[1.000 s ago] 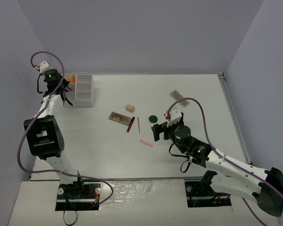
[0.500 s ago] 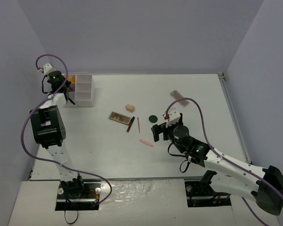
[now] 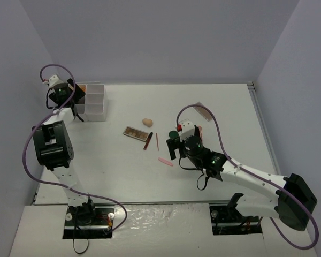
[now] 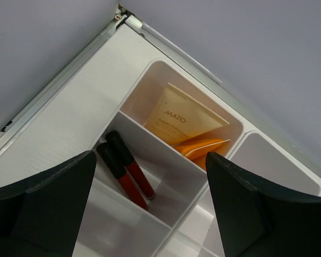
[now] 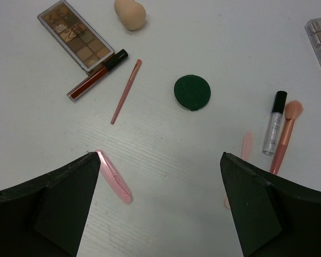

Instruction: Organize the makeup

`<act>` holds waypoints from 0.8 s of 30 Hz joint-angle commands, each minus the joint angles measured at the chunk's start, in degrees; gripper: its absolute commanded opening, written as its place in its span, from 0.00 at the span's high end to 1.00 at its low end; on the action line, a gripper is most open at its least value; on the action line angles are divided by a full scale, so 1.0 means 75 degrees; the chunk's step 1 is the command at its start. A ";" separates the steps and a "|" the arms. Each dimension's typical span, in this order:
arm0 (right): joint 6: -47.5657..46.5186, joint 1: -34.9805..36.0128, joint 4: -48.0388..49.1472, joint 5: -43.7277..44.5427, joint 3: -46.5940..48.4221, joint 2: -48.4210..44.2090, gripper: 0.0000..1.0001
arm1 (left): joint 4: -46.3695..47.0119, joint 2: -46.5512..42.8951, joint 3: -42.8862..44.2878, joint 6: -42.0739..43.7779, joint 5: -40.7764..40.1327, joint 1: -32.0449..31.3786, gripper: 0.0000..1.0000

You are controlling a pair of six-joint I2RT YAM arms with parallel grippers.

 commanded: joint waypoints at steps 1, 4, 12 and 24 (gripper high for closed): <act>0.0620 0.0136 -0.0102 0.0064 0.0938 0.0739 0.09 | -0.0284 -0.1883 0.0143 0.0386 0.0089 0.0068 0.18; 0.1241 0.0188 -0.0008 0.0113 0.1110 0.1083 0.11 | -0.1292 -0.2792 -0.0025 0.0626 0.0179 -0.0159 0.18; 0.2756 0.0467 0.0088 0.0621 0.1711 0.2089 0.18 | -0.4049 -0.5402 -0.0942 0.0934 0.0258 -0.1344 0.17; 0.3620 0.1214 -0.0478 0.1988 0.4207 0.5077 0.27 | -0.5509 -0.8640 -0.3785 0.1553 0.1398 -0.1768 0.16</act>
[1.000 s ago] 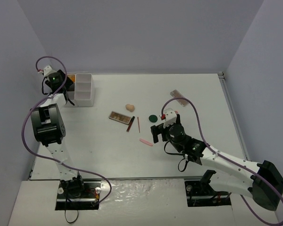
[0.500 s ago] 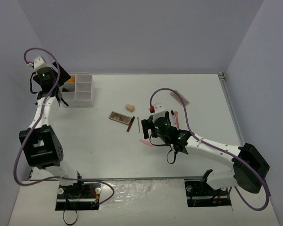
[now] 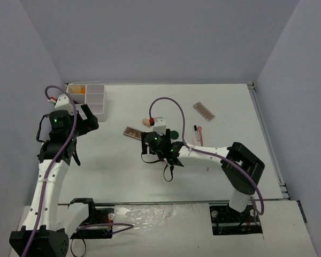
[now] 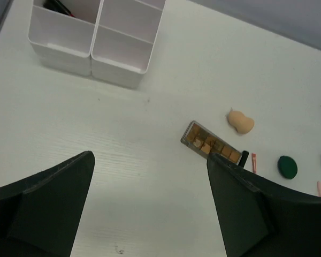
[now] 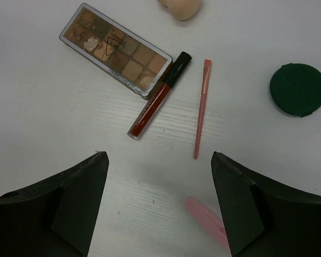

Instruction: Organize the makeup

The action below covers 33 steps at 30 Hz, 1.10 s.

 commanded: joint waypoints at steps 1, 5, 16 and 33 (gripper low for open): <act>0.0454 0.0233 -0.0072 0.0991 0.1112 0.0777 0.29 | -0.0216 -0.0884 -0.0744 0.0349 0.0496 -0.0117 0.16; 0.0666 0.0332 -0.0251 0.1293 0.1491 0.1370 0.34 | -0.0228 -0.1043 -0.0854 0.0429 0.0446 -0.0236 0.14; 0.1060 0.0394 -0.0418 0.1624 0.1972 0.2473 0.47 | -0.0268 -0.1098 -0.0792 0.0462 0.0352 -0.0434 0.09; 0.1467 0.0407 -0.0617 0.2176 0.1122 0.1558 0.99 | 0.0013 -0.1205 -0.0821 0.0135 0.1085 -0.0555 0.03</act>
